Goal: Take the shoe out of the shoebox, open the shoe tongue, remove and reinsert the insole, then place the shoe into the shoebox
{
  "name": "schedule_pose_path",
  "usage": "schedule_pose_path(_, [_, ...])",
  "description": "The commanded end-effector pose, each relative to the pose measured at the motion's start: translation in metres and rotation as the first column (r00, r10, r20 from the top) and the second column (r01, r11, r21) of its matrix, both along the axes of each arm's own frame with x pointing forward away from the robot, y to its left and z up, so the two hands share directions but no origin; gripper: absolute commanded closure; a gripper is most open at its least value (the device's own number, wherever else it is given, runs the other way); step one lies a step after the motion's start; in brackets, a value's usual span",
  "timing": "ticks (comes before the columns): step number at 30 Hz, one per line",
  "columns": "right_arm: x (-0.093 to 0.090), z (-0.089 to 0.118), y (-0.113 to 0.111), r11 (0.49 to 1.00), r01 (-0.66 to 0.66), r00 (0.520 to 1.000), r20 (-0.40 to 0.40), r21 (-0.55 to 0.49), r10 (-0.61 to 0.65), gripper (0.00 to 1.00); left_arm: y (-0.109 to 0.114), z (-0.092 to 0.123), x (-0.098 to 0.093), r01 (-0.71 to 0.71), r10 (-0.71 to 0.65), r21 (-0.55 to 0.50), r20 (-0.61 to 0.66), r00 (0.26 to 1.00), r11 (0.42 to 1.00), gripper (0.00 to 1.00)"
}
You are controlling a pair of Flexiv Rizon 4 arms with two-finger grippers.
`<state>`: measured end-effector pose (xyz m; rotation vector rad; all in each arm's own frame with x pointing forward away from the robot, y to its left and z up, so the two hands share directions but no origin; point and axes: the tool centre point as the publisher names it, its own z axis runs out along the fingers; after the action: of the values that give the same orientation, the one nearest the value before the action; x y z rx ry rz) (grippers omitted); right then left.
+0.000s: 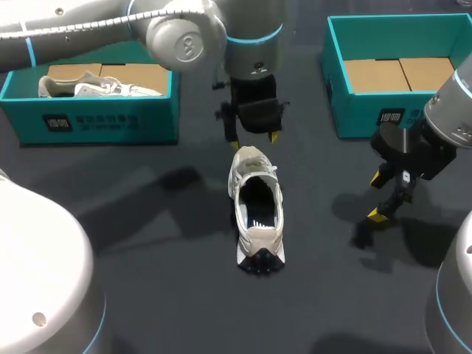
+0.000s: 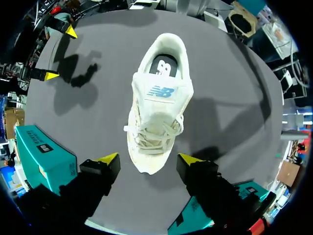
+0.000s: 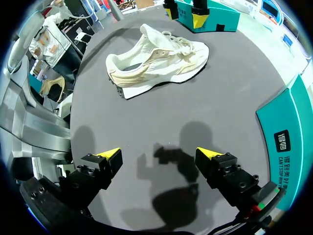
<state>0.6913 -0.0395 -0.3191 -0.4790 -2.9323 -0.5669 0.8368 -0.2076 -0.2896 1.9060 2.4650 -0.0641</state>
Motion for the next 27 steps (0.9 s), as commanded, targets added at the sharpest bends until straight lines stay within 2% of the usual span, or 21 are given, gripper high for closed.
schedule_pose_path(1, [-0.001,0.0,0.0,1.0,0.0,1.0,0.001,-0.002,0.0,0.0,0.001,0.01,0.016,0.008,-0.008,0.012,-0.038,0.999,1.0,0.49])
schedule_pose_path(5, [-0.001,0.0,0.0,1.0,0.0,1.0,0.001,-0.002,0.0,0.0,0.0,0.012,0.019,0.02,-0.019,0.017,-0.058,0.998,1.0,0.53])
schedule_pose_path(6, [-0.001,0.0,0.0,1.0,0.0,1.0,0.001,-0.002,0.0,0.0,0.0,0.013,0.019,0.017,-0.016,0.02,-0.054,0.998,1.0,0.57])
schedule_pose_path(10, [-0.001,0.0,0.0,1.0,0.0,1.0,0.001,-0.002,0.0,0.0,0.0,0.013,0.012,0.013,-0.012,0.027,-0.05,0.999,1.0,0.61])
schedule_pose_path(19, [-0.001,0.0,0.0,1.0,0.0,1.0,0.001,-0.002,0.0,0.0,0.002,0.002,-0.019,0.082,-0.08,0.009,-0.103,0.991,0.997,0.64])
schedule_pose_path(25, [-0.001,0.0,0.0,1.0,0.0,1.0,0.001,-0.002,0.0,0.0,-0.001,-0.016,-0.044,0.129,-0.127,0.001,-0.137,0.982,0.992,0.66])
schedule_pose_path(27, [-0.001,0.0,0.0,1.0,0.0,1.0,0.001,-0.002,0.0,0.0,-0.003,-0.022,-0.054,0.146,-0.145,-0.001,-0.141,0.979,0.989,0.7])
